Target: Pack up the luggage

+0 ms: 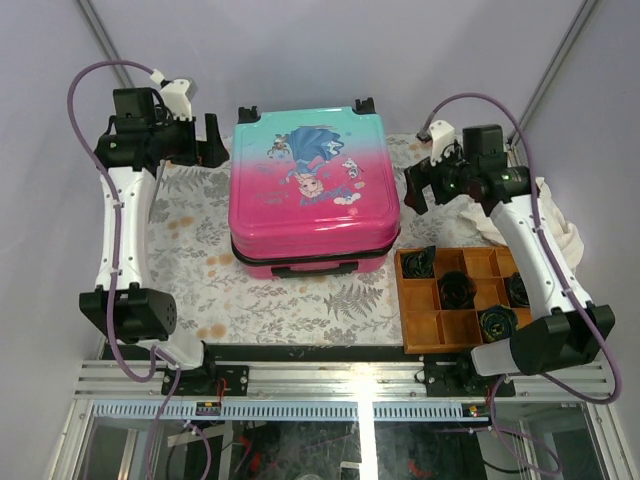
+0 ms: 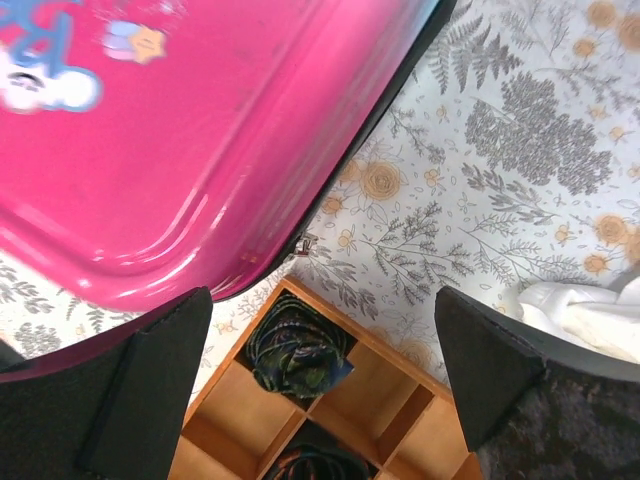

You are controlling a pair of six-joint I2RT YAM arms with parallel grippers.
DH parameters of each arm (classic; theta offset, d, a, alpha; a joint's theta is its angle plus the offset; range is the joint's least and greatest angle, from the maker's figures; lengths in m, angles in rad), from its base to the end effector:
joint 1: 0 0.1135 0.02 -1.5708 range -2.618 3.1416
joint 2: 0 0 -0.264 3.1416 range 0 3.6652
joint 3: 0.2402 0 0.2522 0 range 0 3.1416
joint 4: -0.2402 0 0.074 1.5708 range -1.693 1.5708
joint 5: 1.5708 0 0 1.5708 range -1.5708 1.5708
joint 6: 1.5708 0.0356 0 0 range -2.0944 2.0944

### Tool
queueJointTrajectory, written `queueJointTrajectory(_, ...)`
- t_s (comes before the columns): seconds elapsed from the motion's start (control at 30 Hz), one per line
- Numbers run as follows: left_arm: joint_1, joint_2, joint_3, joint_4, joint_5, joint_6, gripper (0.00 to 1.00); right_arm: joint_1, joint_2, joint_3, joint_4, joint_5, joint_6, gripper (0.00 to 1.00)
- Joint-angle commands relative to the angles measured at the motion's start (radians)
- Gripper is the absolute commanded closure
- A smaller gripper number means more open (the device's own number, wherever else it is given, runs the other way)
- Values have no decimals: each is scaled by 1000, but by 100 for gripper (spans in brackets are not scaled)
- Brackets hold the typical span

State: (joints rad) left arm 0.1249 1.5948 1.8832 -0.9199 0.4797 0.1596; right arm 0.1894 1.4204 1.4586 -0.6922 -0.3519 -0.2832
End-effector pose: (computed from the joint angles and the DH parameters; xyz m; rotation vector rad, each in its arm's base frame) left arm 0.3288 0.0247 0.4423 0.3009 2.1223 -0.3619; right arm 0.3004 0.0701 0.3785 -0.6996 2.0845 0.3383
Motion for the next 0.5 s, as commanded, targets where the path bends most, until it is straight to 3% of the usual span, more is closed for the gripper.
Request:
queueJointTrajectory(0.0,-6,-88,15,-167,-146,53,0,-5,-80,116,-129,-48,45,1)
queueJointTrajectory(0.17,-62,-242,-153,-149,-255,21,0,-60,-174,14,-107,-99,130,1)
queueJointTrajectory(0.47,-109,-452,-456,-75,-293,-62,0,-144,-359,-197,-34,-94,193,1)
